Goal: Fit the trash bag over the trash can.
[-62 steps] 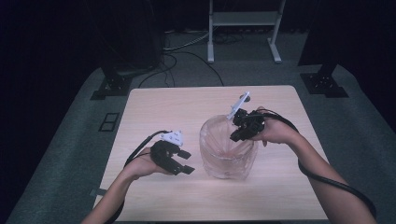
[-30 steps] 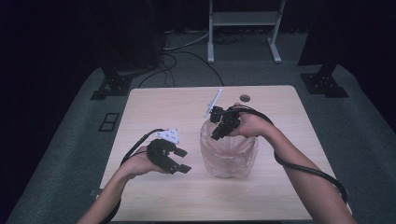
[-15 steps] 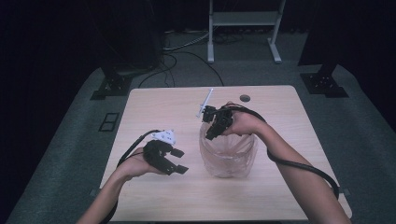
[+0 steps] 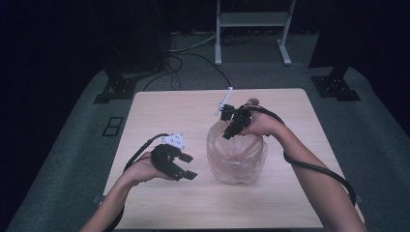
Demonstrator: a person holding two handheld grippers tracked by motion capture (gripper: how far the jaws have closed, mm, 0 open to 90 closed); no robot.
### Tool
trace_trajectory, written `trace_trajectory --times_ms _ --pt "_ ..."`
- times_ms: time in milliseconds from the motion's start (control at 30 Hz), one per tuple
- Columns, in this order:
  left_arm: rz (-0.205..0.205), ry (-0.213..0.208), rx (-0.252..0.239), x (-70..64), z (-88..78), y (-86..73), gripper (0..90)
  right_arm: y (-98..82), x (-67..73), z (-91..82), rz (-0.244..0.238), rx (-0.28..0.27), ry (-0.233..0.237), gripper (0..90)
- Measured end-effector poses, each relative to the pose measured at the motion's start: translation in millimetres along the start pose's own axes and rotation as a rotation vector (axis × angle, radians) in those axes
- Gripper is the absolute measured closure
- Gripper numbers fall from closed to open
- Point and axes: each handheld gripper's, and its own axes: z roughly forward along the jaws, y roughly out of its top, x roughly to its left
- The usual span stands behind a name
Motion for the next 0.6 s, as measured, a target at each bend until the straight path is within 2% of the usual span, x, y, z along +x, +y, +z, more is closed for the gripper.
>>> trace_trajectory --times_ms 133,300,500,600 --pt "0.000 0.004 0.000 -0.2 -1.6 1.1 29.0 -6.6 2.0 -5.7 -0.007 -0.032 0.041 70.3" --pt "0.004 0.012 0.001 0.8 -3.0 2.9 28.1 -19.4 11.4 -21.0 -0.015 -0.084 0.073 65.9" --pt "0.002 0.013 0.007 1.1 -2.5 5.1 26.2 -36.9 17.4 -34.7 -0.011 -0.130 0.102 61.2" --pt "0.000 0.014 0.012 2.5 -4.3 7.3 25.2 -45.7 18.2 -40.6 -0.012 -0.146 0.100 59.6"
